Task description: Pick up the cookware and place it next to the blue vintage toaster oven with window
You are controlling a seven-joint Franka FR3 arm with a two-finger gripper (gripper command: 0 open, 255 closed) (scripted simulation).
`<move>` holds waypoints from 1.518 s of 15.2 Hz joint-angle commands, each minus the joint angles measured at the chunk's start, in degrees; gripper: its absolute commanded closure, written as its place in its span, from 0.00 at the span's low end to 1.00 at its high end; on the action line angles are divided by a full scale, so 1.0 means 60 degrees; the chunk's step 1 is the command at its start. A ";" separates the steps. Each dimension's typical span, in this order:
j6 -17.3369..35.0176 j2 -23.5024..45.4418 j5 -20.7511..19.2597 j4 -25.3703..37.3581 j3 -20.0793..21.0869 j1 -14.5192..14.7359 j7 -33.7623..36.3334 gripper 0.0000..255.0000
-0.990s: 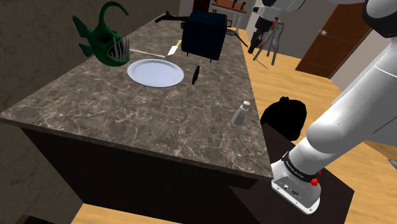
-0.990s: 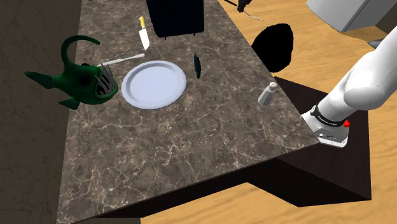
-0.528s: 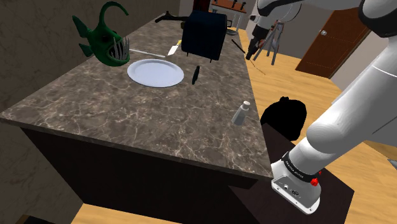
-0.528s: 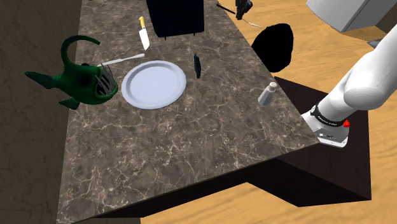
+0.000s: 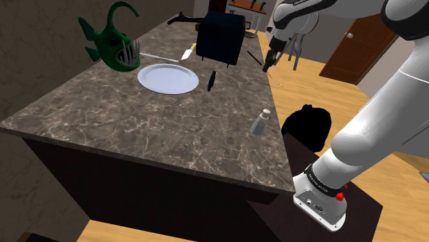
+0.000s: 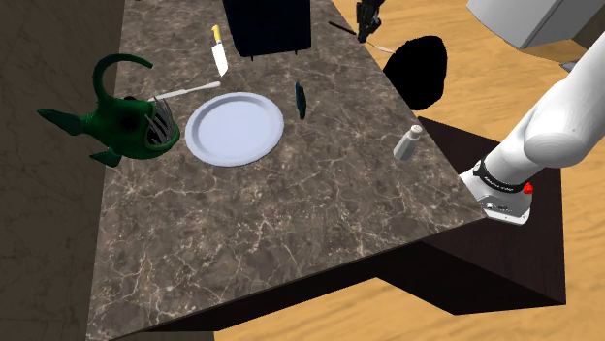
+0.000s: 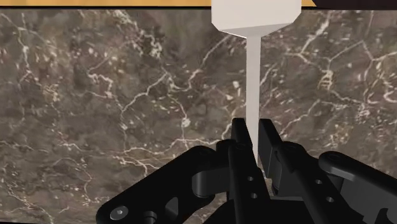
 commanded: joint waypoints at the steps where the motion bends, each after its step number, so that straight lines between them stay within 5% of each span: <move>1: 0.0236 0.0104 0.0037 -0.0131 0.0005 -0.0002 -0.0032 1.00; 12: 0.1519 0.0767 0.0297 -0.0776 0.0048 -0.0030 -0.0264 1.00; 20: 0.1517 0.0766 0.0297 -0.0776 0.0048 -0.0030 -0.0264 1.00; 21: 0.1517 0.0766 0.0297 -0.0776 0.0048 -0.0030 -0.0264 0.00; 23: 0.1517 0.0766 0.0297 -0.0776 0.0048 -0.0030 -0.0264 0.00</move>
